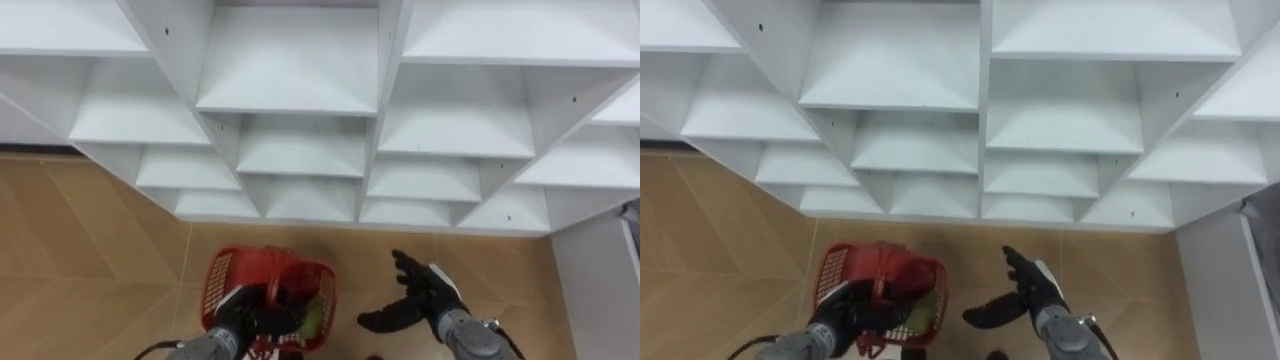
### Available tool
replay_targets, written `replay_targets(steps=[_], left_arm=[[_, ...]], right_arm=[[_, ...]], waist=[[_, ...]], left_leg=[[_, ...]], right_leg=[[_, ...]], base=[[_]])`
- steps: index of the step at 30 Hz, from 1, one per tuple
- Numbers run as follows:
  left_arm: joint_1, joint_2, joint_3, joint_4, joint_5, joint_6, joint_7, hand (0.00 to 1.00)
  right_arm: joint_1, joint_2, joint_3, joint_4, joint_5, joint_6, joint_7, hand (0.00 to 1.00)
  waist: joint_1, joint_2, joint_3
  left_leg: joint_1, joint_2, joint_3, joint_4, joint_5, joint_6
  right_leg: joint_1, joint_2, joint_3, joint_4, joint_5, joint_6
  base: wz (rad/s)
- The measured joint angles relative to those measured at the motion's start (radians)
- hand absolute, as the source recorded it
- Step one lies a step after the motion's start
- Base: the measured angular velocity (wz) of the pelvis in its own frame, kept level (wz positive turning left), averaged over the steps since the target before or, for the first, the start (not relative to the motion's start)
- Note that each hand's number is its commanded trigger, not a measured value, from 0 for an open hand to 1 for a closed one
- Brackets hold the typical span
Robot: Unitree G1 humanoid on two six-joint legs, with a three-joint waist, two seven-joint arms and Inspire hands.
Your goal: Collect fruits from the closet
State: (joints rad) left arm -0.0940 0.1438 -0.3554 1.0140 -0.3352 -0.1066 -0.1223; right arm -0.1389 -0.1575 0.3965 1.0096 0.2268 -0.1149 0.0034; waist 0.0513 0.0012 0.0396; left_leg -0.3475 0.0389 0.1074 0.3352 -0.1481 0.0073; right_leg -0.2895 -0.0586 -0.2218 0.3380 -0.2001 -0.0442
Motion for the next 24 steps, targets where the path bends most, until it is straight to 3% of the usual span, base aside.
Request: replay_targets(steps=[1,8,14,19,20,24], left_arm=[[0.024,0.005,0.010,0.001,0.026,-0.007,0.012,1.00],[0.112,0.032,0.109,-0.003,0.285,-0.021,0.096,1.00],[0.167,0.035,0.176,0.049,0.317,-0.055,0.133,1.00],[0.199,0.030,0.211,0.089,0.305,-0.056,0.142,1.00],[0.204,0.029,0.236,0.105,0.301,-0.057,0.141,1.00],[0.231,0.026,0.303,0.119,0.285,-0.056,0.141,1.00]], right_arm=[[0.026,-0.002,-0.007,0.007,0.000,0.000,0.000,0.00],[0.123,-0.021,-0.071,0.080,0.000,-0.022,0.011,0.00],[0.190,-0.036,-0.136,0.155,-0.028,-0.037,0.023,0.00],[0.222,-0.034,-0.197,0.194,-0.037,-0.037,0.020,0.00],[0.223,-0.033,-0.207,0.195,-0.039,-0.037,0.021,0.00],[0.238,-0.030,-0.247,0.202,-0.049,-0.037,0.023,0.00]], waist=[[0.000,-0.007,-0.0069],[-0.017,-0.027,-0.0248],[-0.021,-0.028,-0.0406],[-0.024,-0.019,-0.0393],[-0.022,-0.017,-0.0354],[-0.022,-0.016,-0.0344]], left_leg=[[0.016,-0.002,0.001,-0.003,0.000,0.000],[0.148,-0.019,0.002,-0.067,0.000,0.000],[0.281,-0.028,0.003,-0.140,0.000,-0.001],[0.329,-0.033,0.002,-0.150,-0.005,-0.002],[0.340,-0.033,0.003,-0.158,-0.005,-0.002],[0.367,-0.035,0.003,-0.170,-0.005,-0.003]], right_leg=[[0.022,0.000,0.000,-0.012,-0.002,0.003],[0.159,0.005,-0.002,-0.089,0.003,0.015],[0.279,0.007,-0.001,-0.150,0.007,0.025],[0.330,0.009,0.008,-0.171,0.009,0.031],[0.339,0.011,0.012,-0.171,0.009,0.031],[0.364,0.012,0.019,-0.184,0.007,0.033]], base=[[0.04],[0.05],[-0.02],[-0.02],[-0.06],[-0.02]])
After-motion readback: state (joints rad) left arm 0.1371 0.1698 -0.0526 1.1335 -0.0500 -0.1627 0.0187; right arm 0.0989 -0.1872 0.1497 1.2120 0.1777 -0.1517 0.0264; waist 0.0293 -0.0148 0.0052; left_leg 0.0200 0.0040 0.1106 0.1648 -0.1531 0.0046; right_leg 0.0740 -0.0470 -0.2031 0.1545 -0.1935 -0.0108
